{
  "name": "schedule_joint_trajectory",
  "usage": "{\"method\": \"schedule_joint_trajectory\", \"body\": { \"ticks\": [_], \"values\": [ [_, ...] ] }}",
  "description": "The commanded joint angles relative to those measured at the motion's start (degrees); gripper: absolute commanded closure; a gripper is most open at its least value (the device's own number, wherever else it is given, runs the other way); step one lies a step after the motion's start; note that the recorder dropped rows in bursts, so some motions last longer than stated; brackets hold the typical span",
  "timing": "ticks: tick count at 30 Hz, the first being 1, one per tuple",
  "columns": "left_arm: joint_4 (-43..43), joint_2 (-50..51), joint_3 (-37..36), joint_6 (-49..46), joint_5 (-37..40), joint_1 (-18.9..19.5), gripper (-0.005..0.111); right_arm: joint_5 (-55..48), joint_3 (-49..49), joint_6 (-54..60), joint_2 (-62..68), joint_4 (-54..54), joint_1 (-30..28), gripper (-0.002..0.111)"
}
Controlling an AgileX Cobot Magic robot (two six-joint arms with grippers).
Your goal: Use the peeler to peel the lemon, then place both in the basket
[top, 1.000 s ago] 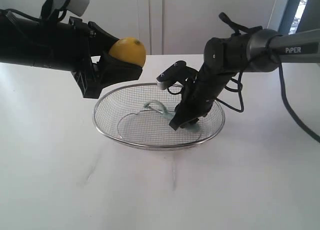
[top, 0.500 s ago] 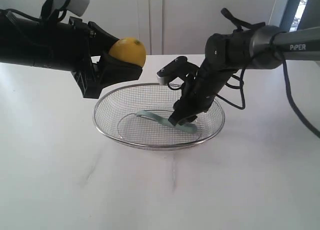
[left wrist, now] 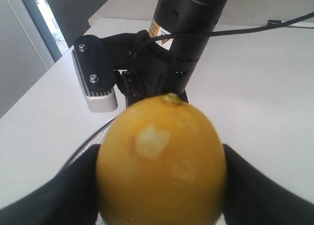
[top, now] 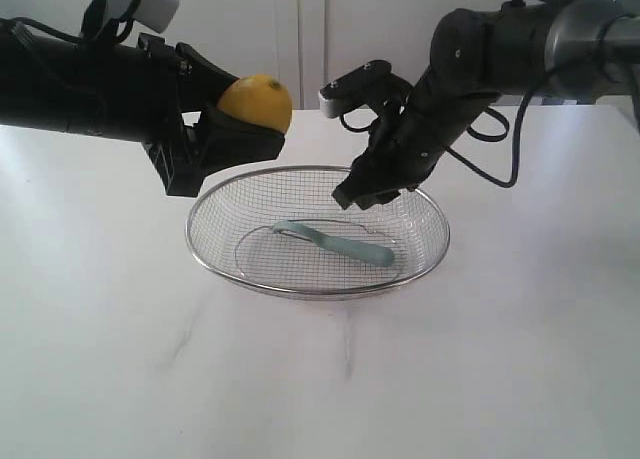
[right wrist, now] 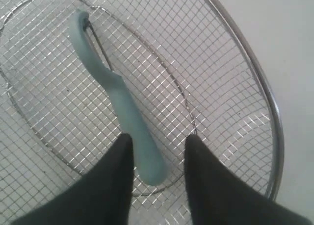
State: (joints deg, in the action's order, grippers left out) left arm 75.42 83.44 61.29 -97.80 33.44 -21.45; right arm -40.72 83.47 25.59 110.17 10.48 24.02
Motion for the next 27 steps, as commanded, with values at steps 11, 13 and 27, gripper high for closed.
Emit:
{"method": "schedule_joint_trajectory", "body": {
  "ticks": [11, 13, 27],
  "values": [
    [1.2, -0.7, 0.1, 0.3, 0.9, -0.5, 0.107, -2.8, 0.4, -6.9, -2.3, 0.0, -0.1, 0.108],
    [1.2, -0.7, 0.1, 0.3, 0.9, -0.5, 0.107, -2.8, 0.4, -10.0, -2.3, -0.2, -0.1, 0.108],
    [1.2, -0.7, 0.1, 0.3, 0.9, -0.5, 0.107, -8.4, 0.4, -36.6, -4.7, -14.0, -1.7, 0.108]
  ]
}}
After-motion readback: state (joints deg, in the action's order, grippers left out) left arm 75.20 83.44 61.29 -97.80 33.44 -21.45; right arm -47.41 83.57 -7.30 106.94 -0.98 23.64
